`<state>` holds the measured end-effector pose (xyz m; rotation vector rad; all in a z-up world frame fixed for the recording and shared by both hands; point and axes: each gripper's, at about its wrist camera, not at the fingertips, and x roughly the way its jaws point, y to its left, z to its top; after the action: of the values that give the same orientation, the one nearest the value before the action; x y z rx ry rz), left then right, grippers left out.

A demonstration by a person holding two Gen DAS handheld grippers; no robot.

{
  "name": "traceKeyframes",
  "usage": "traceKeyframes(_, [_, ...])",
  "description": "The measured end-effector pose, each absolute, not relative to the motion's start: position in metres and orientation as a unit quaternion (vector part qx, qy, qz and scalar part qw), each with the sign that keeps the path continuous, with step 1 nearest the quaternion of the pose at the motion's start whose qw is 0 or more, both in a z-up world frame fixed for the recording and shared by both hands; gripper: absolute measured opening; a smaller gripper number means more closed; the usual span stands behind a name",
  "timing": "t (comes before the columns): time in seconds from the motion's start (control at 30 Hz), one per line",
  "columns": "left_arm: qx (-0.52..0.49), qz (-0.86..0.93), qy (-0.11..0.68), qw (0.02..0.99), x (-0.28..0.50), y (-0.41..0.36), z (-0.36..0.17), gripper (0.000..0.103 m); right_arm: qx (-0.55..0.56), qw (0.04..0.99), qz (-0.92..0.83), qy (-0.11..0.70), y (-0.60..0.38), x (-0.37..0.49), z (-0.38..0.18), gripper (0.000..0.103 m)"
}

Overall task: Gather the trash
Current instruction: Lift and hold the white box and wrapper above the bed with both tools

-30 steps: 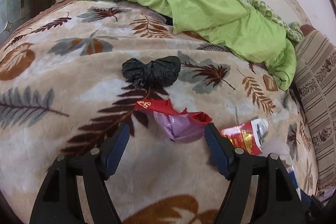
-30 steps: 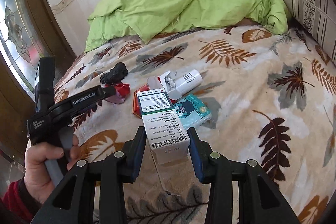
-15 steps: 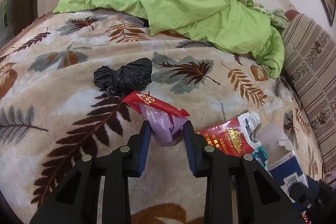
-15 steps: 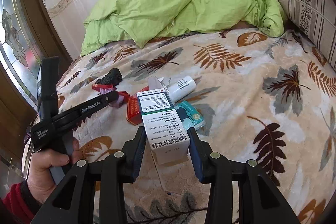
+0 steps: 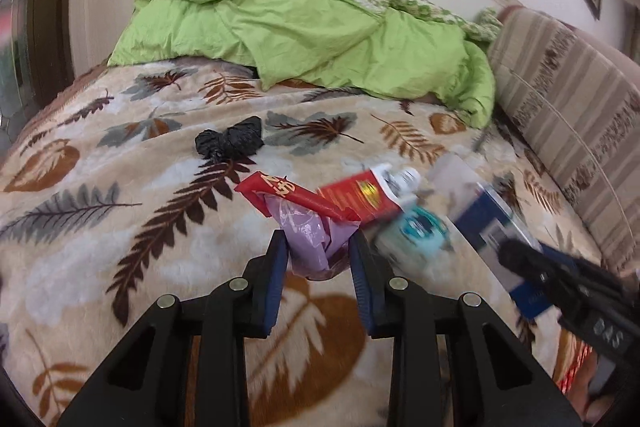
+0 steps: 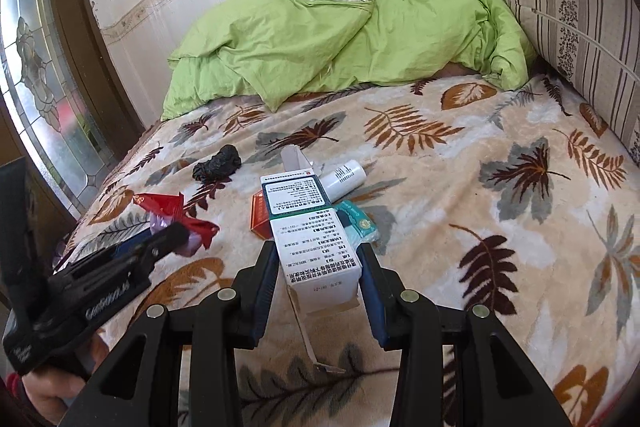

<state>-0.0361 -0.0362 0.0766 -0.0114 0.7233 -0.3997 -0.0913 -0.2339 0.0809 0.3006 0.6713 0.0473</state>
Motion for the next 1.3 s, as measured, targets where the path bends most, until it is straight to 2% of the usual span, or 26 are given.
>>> traceKeyframes(0.2, [0.024, -0.217, 0.348, 0.912, -0.094, -0.04, 0.082, 0.03, 0.144, 0.93, 0.039, 0.337, -0.234, -0.127, 0.078, 0.043])
traceKeyframes(0.4, [0.044, -0.203, 0.326, 0.922, -0.125, -0.041, 0.079, 0.03, 0.119, 0.946, 0.058, 0.295, -0.227, -0.164, 0.091, 0.043])
traceKeyframes(1.3, [0.062, -0.177, 0.33, 0.925, -0.113, -0.043, 0.066, 0.03, 0.109, 0.946, 0.052, 0.299, -0.225, -0.157, 0.087, 0.043])
